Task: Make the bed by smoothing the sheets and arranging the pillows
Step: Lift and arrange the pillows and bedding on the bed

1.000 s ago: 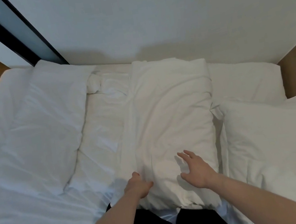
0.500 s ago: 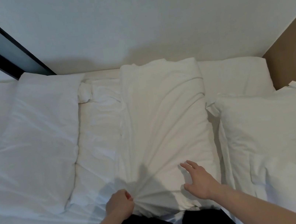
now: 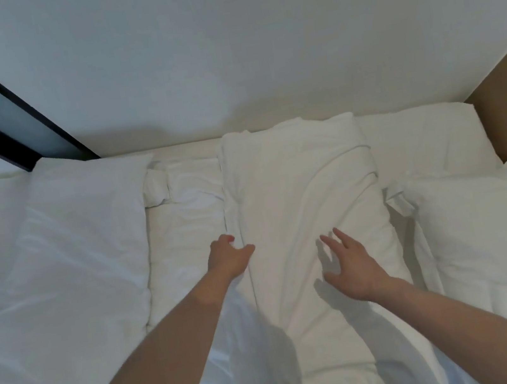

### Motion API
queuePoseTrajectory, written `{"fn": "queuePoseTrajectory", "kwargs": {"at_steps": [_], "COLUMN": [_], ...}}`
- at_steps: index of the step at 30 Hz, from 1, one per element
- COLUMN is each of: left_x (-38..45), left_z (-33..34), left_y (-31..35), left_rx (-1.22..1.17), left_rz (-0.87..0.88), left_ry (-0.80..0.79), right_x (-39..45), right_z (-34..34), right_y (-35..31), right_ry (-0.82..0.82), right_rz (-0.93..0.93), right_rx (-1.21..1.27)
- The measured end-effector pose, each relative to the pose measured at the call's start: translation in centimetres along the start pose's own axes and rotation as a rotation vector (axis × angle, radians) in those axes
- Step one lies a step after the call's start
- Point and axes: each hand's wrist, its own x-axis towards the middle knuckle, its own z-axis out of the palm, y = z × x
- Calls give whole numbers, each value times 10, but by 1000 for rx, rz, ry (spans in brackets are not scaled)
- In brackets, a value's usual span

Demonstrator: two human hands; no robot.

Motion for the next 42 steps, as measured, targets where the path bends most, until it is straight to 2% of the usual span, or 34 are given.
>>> {"fn": "queuePoseTrajectory", "kwargs": {"at_steps": [5, 8, 10, 12, 15, 20, 22, 24, 27, 28, 33, 35, 39, 42], "left_x": [55, 82, 93, 96, 93, 102, 104, 107, 133, 148, 244, 274, 327, 340], "left_z": [3, 11, 11, 3, -19, -32, -37, -36, -23, -16, 43, 57, 86, 96], "left_y": [29, 31, 29, 30, 23, 4, 17, 35, 59, 66, 75, 63, 44, 44], "left_rx": [-17, -187, -186, -162, -255, -18, 48, 83, 225, 300, 550, 579, 433, 406], "left_rz": [-11, -63, -35, 23, 54, 23, 118, 308, 661, 721, 649, 669, 774, 797], "left_ry": [9, -49, -36, 63, 233, 141, 188, 285, 415, 403, 262, 325, 480, 489], "right_x": [34, 46, 53, 54, 54, 81, 101, 124, 157, 166, 217, 236, 293, 307], "right_z": [13, 33, 46, 50, 42, 25, 12, 5, 16, 26, 89, 104, 133, 143], "right_y": [-11, -13, -13, -17, -23, -18, -21, -24, -15, -8, 35, 46, 69, 77], "right_ry": [-8, -55, -76, -97, -102, 59, 166, 271, 319, 325, 354, 400, 559, 639], "right_rz": [-9, -14, -22, -26, -53, -89, -20, 85, 236, 253, 271, 223, 140, 136], "right_rx": [-91, -163, -215, -228, -211, -191, -138, -87, -68, -91, -155, -148, -116, -132]}}
